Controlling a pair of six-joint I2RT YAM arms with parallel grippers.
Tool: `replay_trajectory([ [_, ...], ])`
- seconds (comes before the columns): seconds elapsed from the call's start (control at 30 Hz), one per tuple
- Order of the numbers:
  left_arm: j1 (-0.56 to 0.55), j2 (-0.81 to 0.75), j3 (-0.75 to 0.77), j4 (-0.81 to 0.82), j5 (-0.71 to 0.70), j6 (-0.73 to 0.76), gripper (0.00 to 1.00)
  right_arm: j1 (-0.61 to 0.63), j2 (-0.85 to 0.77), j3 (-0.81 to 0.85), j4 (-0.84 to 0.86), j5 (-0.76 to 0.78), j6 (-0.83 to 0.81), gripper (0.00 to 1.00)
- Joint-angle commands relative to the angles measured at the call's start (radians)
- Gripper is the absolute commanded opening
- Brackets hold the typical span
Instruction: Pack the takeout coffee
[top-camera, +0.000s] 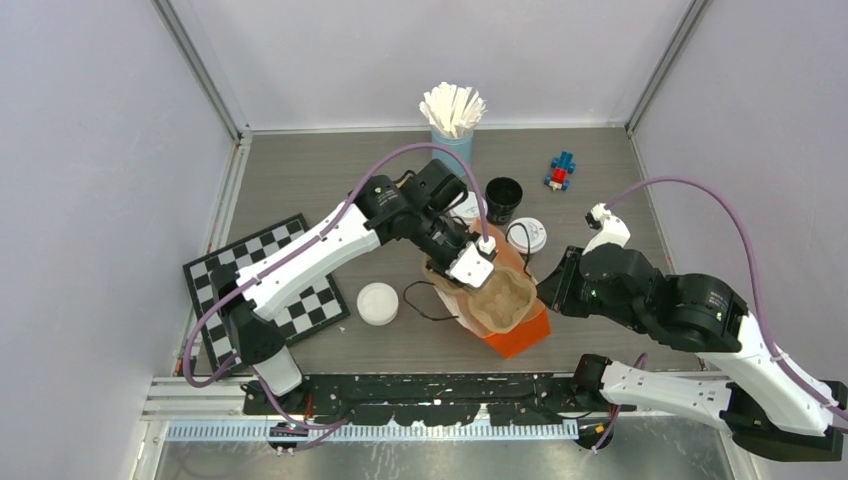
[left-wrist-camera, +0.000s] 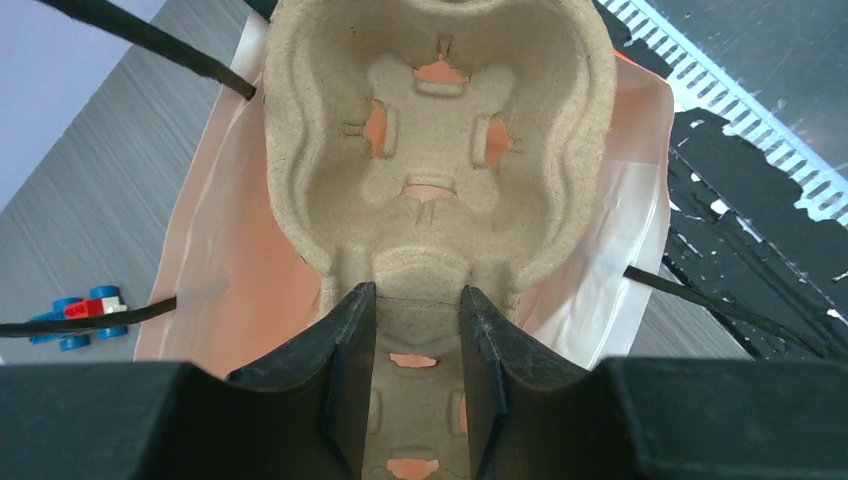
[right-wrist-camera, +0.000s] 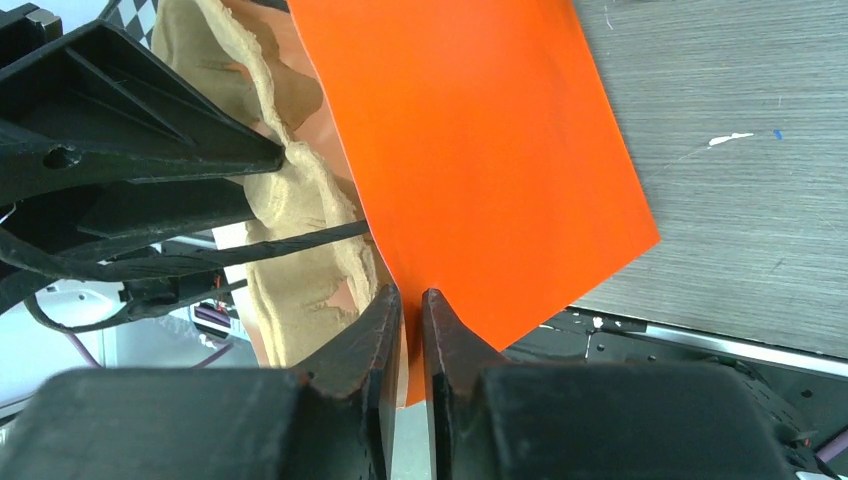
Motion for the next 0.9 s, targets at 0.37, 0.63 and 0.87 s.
replay_trajectory([
  [0.37,-0.042,0.055,0.133,-0.067,-0.020,0.170,0.39,0.002,-0.043,-0.021,0.013,-0.006,0.012,0.19],
  [0.63,-0.042,0.059,0.127,-0.088,-0.043,0.161,0.39,0.004,-0.046,-0.009,-0.005,0.040,0.051,0.24],
  [0.87,-0.049,0.049,0.106,-0.057,-0.110,0.089,0.37,0.003,0.013,0.094,-0.143,0.065,0.170,0.33],
])
